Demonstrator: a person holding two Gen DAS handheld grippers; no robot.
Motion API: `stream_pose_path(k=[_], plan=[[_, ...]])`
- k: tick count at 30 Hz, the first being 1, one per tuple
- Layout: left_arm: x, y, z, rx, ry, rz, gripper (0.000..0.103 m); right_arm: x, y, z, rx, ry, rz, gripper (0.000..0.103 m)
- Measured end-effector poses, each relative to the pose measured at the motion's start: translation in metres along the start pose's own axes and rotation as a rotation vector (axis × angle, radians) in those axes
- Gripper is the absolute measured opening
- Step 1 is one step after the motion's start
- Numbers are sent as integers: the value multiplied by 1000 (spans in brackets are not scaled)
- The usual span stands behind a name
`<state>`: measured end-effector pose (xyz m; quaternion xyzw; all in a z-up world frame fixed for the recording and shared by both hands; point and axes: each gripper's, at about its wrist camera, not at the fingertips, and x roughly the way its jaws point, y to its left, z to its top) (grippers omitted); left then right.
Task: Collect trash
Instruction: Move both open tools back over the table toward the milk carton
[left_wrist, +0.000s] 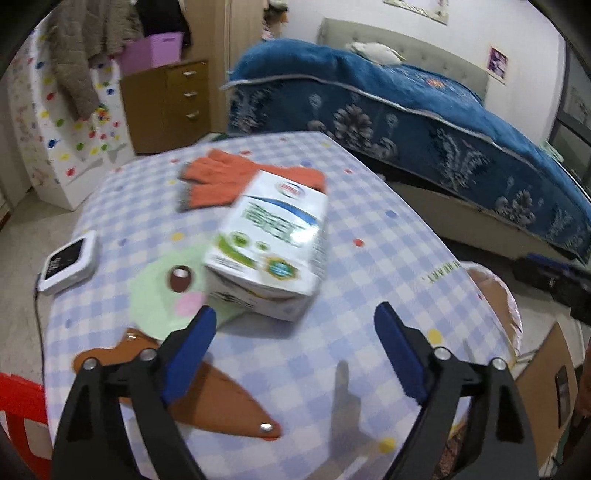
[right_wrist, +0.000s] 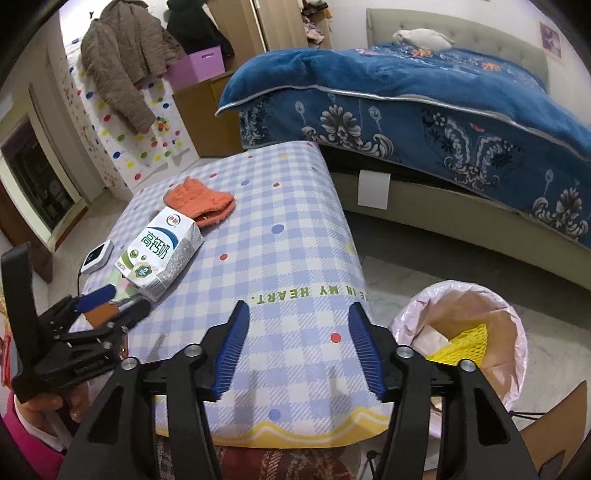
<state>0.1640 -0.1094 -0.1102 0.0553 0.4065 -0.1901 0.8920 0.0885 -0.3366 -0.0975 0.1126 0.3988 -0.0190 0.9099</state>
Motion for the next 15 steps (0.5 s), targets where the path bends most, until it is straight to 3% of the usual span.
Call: stream_pose_path(k=[3, 9, 12, 15], plan=[[2, 10, 8, -31, -12, 40, 96, 5, 4, 1, -5, 4, 13, 68], [21, 7, 21, 30, 23, 83, 96, 13, 9, 5, -21, 14, 30, 71], [15, 12, 20, -2, 19, 57, 96, 16, 11, 8, -26, 19, 38, 71], [0, 24, 15, -24, 5, 81, 96, 21, 19, 12, -44, 25, 41, 71]])
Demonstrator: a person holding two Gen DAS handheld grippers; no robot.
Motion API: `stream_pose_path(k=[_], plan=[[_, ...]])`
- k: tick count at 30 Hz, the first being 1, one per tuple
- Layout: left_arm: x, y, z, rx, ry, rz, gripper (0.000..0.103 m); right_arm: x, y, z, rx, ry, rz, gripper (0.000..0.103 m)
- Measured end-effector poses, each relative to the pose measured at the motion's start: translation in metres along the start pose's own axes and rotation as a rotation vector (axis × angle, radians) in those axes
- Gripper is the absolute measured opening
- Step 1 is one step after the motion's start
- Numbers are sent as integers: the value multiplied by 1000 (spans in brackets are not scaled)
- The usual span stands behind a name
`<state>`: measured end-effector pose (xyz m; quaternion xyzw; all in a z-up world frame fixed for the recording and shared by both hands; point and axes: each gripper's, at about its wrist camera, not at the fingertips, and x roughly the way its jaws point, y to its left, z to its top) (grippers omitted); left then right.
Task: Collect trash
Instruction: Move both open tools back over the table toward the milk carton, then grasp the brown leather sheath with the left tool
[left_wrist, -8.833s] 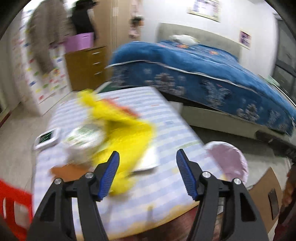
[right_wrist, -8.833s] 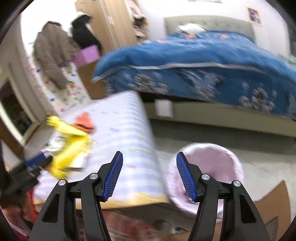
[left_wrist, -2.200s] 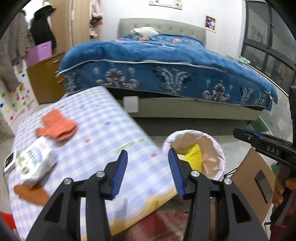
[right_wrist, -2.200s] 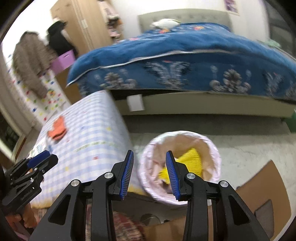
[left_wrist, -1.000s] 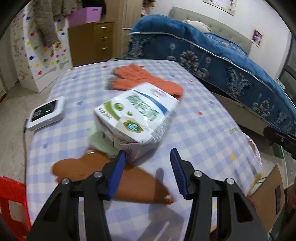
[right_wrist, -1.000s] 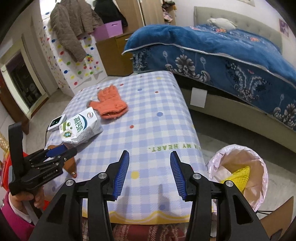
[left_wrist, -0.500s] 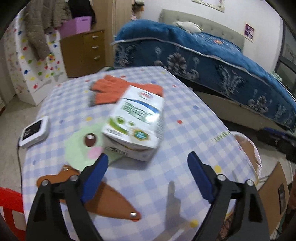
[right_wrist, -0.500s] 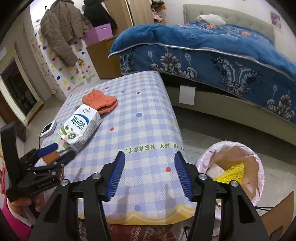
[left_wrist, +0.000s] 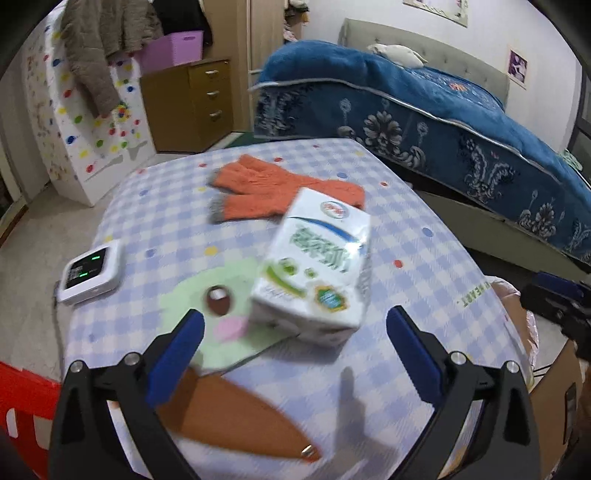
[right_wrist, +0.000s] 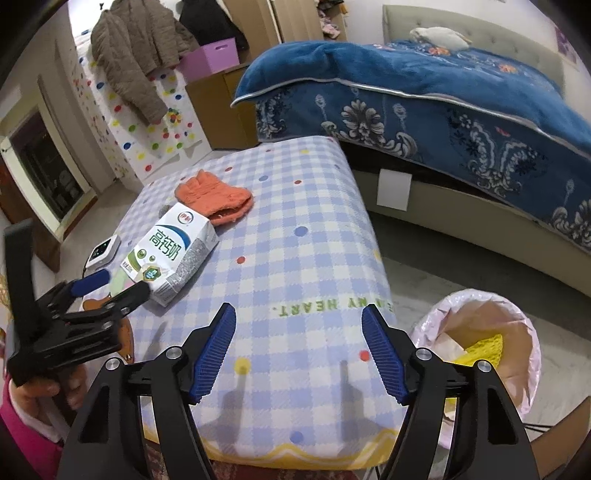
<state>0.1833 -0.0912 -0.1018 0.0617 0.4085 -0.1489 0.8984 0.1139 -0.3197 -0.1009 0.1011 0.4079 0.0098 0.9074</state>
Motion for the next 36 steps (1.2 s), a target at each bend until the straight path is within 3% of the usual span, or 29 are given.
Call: stream_pose_path(k=[7, 13, 17, 20, 26, 31, 36], plan=[[-31, 57, -20, -89, 1, 105, 96, 9, 44, 14, -74, -9, 29, 71], [-44, 93, -55, -196, 44, 100, 96, 11, 78, 13, -118, -15, 39, 71], [-36, 82, -65, -226, 69, 77, 96, 13, 90, 5, -124, 4, 33, 71], [-29, 61, -58, -191, 56, 88, 96, 10, 92, 2, -125, 5, 26, 71], [4, 26, -47, -107, 102, 229, 96, -1, 81, -2, -105, -6, 0, 71], [-3, 27, -53, -99, 103, 245, 96, -7, 67, -4, -80, -11, -11, 71], [-24, 58, -76, -139, 144, 205, 96, -8, 56, -9, -54, -10, 5, 71]])
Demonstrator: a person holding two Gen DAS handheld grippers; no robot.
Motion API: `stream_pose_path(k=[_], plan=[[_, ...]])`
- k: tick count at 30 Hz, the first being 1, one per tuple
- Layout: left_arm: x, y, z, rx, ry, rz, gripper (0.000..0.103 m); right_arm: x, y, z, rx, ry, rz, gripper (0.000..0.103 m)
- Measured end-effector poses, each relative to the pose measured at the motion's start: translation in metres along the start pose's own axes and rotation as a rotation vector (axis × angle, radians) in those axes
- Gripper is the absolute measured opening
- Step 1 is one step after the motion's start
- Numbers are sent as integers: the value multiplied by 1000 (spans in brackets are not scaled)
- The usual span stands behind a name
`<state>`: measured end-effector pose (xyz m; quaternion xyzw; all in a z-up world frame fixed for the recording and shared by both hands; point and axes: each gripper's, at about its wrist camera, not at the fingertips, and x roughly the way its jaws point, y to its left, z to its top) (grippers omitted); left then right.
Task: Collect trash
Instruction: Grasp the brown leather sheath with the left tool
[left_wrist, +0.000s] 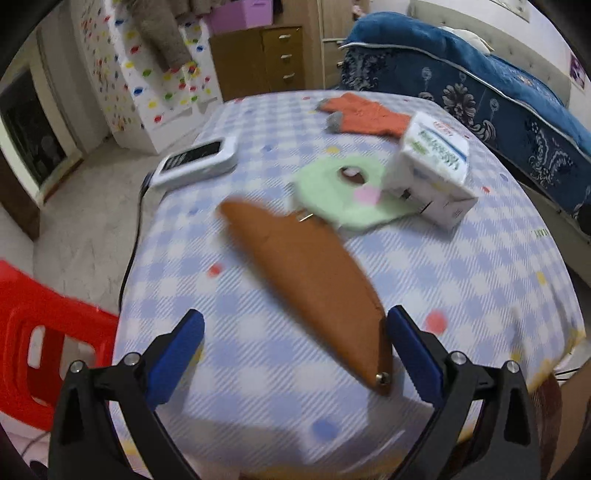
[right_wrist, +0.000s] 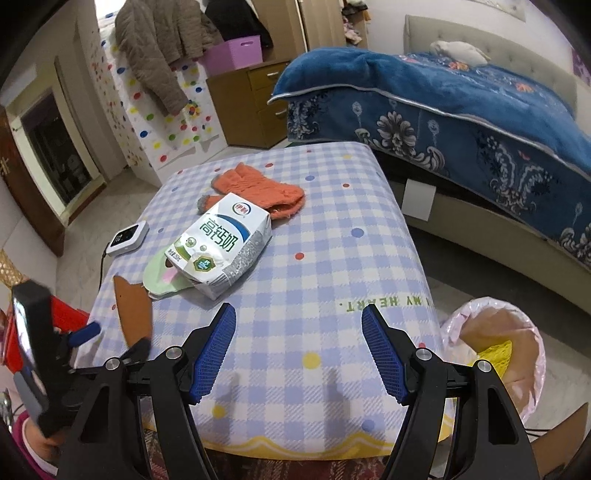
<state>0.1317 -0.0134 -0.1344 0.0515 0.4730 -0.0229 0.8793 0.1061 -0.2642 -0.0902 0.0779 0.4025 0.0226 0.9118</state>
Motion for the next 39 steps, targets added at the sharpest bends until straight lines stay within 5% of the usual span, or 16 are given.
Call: stream_pose_path(k=[8, 17, 20, 27, 33, 39], plan=[[-9, 24, -5, -38, -1, -43, 96, 1, 5, -4, -3, 1, 34, 71], [14, -5, 20, -21, -25, -20, 73, -15, -1, -3, -11, -24, 17, 69], [13, -7, 20, -16, -52, -15, 53, -16, -1, -4, -17, -24, 11, 63], [-15, 13, 15, -21, -67, -90, 52, -7, 13, -1, -43, -6, 16, 65], [-40, 46, 34, -90, -132, -107, 52, 11, 45, 21, -76, -18, 17, 86], [-29, 58, 44, -109, -121, -117, 52, 49, 84, 50, -121, -3, -3, 86]])
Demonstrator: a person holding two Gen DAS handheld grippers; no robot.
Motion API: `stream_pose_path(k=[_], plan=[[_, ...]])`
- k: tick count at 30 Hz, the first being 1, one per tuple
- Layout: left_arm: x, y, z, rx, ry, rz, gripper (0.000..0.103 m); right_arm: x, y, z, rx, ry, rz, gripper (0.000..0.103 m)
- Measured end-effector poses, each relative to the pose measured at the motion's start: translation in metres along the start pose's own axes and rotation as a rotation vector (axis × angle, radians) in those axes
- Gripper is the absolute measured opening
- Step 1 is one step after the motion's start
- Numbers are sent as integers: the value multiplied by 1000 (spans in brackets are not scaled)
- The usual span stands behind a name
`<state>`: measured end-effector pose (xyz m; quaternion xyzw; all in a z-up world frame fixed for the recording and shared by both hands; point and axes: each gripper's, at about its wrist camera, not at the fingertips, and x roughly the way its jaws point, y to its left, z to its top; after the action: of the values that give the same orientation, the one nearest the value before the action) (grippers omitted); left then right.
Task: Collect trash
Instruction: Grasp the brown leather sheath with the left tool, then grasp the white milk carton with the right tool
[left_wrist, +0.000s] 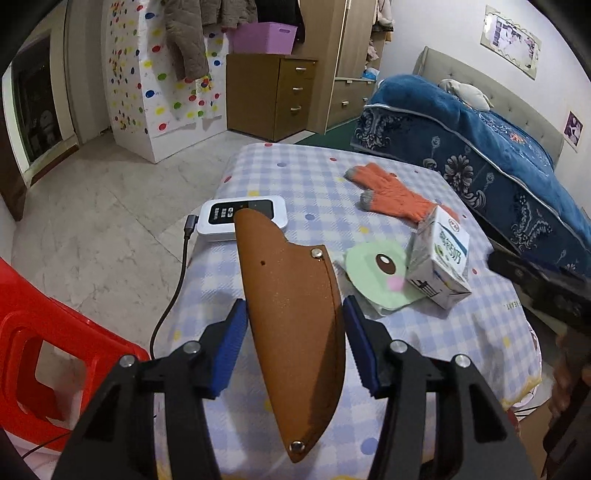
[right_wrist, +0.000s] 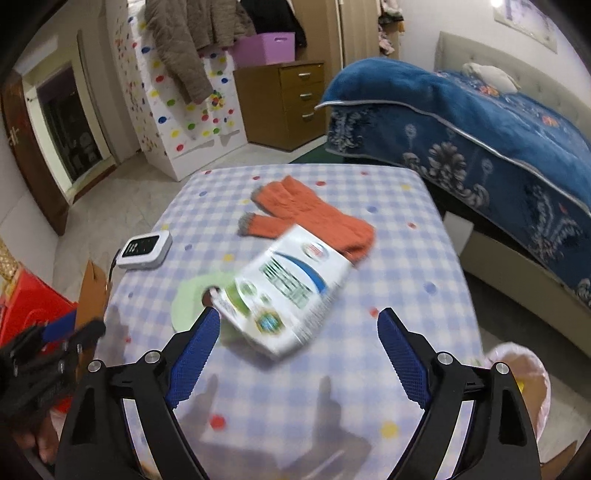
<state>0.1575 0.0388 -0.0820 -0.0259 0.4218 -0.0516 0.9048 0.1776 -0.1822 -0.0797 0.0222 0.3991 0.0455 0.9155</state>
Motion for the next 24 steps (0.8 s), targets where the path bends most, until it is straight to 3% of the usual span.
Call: stream_pose_path(k=[7, 17, 22, 24], plan=[[16, 4, -7, -5, 45, -23, 52, 46, 31, 12, -68, 76, -88, 86], [24, 0, -15, 5, 72, -72, 52, 22, -9, -20, -33, 119, -164, 86], [25, -4, -16, 8, 78, -78, 52, 13, -21, -15, 5, 71, -44, 86], [24, -6, -15, 11, 75, -71, 52, 20, -20, -8, -2, 60, -38, 88]])
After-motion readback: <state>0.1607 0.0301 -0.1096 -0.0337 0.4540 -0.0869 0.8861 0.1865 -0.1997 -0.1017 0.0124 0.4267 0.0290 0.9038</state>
